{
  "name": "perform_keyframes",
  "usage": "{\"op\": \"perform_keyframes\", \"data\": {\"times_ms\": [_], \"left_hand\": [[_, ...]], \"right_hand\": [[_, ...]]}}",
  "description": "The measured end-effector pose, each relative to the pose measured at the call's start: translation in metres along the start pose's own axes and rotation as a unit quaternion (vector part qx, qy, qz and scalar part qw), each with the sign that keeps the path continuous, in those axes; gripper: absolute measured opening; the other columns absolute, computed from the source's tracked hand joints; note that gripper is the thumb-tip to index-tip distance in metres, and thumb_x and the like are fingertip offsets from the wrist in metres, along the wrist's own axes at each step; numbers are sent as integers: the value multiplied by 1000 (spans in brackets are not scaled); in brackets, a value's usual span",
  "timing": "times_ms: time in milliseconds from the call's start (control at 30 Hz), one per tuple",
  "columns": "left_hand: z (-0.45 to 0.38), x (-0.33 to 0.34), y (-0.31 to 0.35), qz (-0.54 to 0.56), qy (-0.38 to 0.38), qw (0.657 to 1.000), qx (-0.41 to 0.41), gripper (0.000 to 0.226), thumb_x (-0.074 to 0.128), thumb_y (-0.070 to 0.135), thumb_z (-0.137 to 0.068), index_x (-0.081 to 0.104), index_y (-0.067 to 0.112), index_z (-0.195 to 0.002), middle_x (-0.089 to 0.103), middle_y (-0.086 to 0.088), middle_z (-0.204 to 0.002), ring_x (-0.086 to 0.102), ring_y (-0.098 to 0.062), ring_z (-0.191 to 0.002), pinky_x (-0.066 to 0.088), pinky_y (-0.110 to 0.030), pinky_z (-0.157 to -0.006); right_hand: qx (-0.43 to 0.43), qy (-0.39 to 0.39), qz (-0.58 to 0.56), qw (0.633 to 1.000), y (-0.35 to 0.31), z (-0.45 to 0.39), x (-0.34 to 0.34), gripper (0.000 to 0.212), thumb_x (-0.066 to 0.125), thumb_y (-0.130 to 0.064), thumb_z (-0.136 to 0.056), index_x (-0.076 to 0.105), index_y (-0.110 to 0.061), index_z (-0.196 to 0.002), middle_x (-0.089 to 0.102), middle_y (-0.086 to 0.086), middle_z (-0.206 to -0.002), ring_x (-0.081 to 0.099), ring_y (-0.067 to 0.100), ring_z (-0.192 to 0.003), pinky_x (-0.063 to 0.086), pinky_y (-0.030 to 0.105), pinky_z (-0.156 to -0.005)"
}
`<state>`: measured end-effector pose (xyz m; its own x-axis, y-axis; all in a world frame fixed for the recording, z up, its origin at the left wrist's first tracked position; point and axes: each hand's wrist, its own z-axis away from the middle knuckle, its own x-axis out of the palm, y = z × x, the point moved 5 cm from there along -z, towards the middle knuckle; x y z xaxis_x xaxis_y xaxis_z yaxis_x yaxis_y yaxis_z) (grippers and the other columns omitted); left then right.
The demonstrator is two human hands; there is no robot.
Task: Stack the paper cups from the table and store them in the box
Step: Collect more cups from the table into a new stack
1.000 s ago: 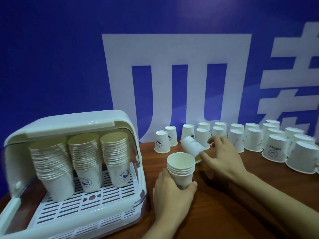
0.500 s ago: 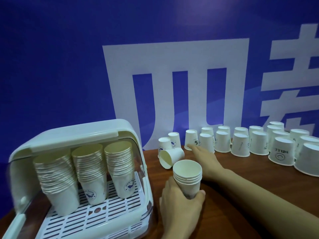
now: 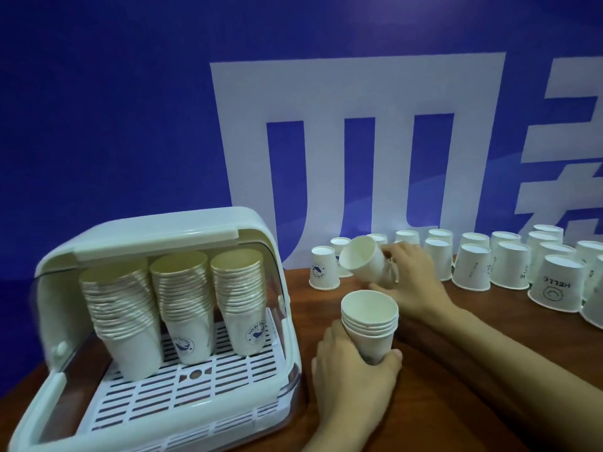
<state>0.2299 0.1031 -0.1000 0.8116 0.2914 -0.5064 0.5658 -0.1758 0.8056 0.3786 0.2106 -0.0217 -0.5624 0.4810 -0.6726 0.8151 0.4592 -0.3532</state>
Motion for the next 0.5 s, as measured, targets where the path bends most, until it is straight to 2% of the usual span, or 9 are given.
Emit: {"op": "perform_keyframes", "data": {"times_ms": [33,67,100,167,233,333,500], "left_hand": [[-9,-5,-5,-21,7,1000,0,61,79,64,-68,52,38,-115,60,20,-117,59,-13,-120,49,-37,-105],[-9,-5,-2,-33,6,999,-11,62,79,65,-68,53,37,-117,60,19,-118,59,-14,-120,50,-39,-105],[-7,-3,-2,-25,8,1000,-12,64,78,65,-68,54,35,-118,61,17,-119,59,-16,-120,50,-40,-104],[-7,2,-2,-22,12,1000,2,66,78,66,-68,55,33,-121,61,14,-121,59,-18,-121,50,-43,-103],[-12,-2,-8,-25,14,1000,-13,69,78,65,-68,54,34,-125,61,13,-124,59,-19,-123,50,-44,-104],[-8,1,-6,-14,11,1000,-4,71,75,65,-64,56,35,-126,63,15,-122,61,-19,-122,51,-43,-102],[-11,1,-7,-51,3,998,-19,69,69,72,-62,62,30,-116,68,11,-111,65,-23,-115,54,-44,-95]], "right_hand": [[36,62,-91,993,-1,9,-19,48,73,-50,-71,66,-20,-108,65,-6,-95,59,17,-87,43,30,-75],[64,89,-170,979,-4,17,-34,44,82,-42,-74,64,-24,-110,66,-13,-97,62,7,-89,46,25,-76],[88,90,-229,965,-9,22,-45,46,86,-36,-75,63,-27,-114,67,-18,-100,63,1,-93,49,21,-78],[93,53,-299,948,-21,34,-57,52,88,-41,-75,65,-28,-119,71,-18,-108,65,-1,-101,52,24,-82],[88,18,-331,939,-30,47,-58,60,84,-54,-69,68,-27,-120,75,-12,-113,68,4,-106,55,33,-87],[102,-12,-333,937,-32,66,-43,58,83,-56,-65,72,-27,-114,76,-9,-111,72,12,-105,56,49,-93],[104,-44,-317,942,-39,67,-22,55,83,-61,-64,72,-30,-108,74,-14,-110,69,6,-104,56,41,-90]]}}
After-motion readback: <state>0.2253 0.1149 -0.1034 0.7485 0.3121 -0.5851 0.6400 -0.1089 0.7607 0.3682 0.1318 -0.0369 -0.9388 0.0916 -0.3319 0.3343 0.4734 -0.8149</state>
